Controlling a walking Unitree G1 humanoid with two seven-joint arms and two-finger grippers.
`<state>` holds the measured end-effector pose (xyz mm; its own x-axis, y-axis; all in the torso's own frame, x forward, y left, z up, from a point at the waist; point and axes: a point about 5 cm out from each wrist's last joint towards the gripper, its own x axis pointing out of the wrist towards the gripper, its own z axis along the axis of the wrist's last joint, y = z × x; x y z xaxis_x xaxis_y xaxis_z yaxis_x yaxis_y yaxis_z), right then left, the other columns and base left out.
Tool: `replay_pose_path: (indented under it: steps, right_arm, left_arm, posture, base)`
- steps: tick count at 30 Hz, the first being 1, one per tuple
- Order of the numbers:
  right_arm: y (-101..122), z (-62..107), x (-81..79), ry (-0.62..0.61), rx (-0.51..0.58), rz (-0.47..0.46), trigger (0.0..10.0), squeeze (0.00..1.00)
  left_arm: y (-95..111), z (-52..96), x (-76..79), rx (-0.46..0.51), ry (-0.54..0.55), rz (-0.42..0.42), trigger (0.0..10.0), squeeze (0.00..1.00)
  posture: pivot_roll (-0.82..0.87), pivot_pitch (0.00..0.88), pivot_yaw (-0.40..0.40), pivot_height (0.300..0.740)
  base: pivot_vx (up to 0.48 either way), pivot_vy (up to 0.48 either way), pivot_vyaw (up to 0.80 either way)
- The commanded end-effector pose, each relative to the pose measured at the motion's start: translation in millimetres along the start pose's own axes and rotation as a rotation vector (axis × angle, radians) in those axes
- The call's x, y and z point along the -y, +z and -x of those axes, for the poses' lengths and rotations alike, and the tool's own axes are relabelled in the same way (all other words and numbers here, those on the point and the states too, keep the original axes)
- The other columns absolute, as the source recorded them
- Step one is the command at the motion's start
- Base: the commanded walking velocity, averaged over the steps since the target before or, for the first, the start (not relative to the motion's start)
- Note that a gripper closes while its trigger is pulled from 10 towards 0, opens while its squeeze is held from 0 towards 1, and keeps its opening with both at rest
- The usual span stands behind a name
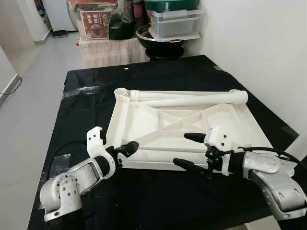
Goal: Building children table
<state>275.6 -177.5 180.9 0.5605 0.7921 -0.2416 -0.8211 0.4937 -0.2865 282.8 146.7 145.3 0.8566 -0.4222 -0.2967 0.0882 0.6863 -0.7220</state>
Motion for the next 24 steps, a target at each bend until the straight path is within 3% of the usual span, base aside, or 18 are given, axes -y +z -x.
replay_pose_path:
  steps: [1,8,9,10,11,24]
  right_arm:
    - [0.0,0.5,-3.7,0.02,-0.008,0.001,10.0,0.0]
    - [1.6,0.0,-4.4,0.022,-0.005,0.003,10.0,0.0]
    - [1.9,-0.1,-4.7,0.022,-0.005,0.004,10.0,0.0]
    - [2.0,-0.1,-4.8,0.021,-0.005,0.004,10.0,0.0]
    - [2.4,0.0,-4.8,0.02,-0.005,0.004,10.0,0.0]
    - [5.8,-2.9,-5.3,0.015,0.006,0.012,10.0,0.0]
  left_arm:
    - [-5.5,-2.9,-1.4,-0.034,-0.053,0.06,10.0,0.0]
    - [-12.9,-2.2,-3.0,-0.111,-0.146,0.06,10.0,0.0]
    - [-16.7,-2.0,-3.5,-0.143,-0.157,0.068,7.9,0.0]
    - [-19.4,-1.8,-2.5,-0.164,-0.17,0.074,1.0,0.0]
    - [-20.9,-1.6,-1.2,-0.179,-0.18,0.081,0.0,0.0]
    - [-17.2,-0.3,3.3,-0.238,-0.228,0.096,0.0,0.0]
  posture:
    - [-0.04,0.065,-0.02,0.74]
    - [-0.05,0.066,-0.02,0.74]
    - [-0.05,0.066,-0.02,0.74]
    - [-0.05,0.066,-0.019,0.74]
    - [-0.05,0.066,-0.019,0.74]
    - [-0.05,0.065,-0.015,0.74]
  base:
    - [0.0,0.0,0.0]
    - [0.0,0.0,0.0]
    - [0.0,0.0,0.0]
    - [0.0,0.0,0.0]
    - [0.0,0.0,0.0]
    - [0.0,0.0,0.0]
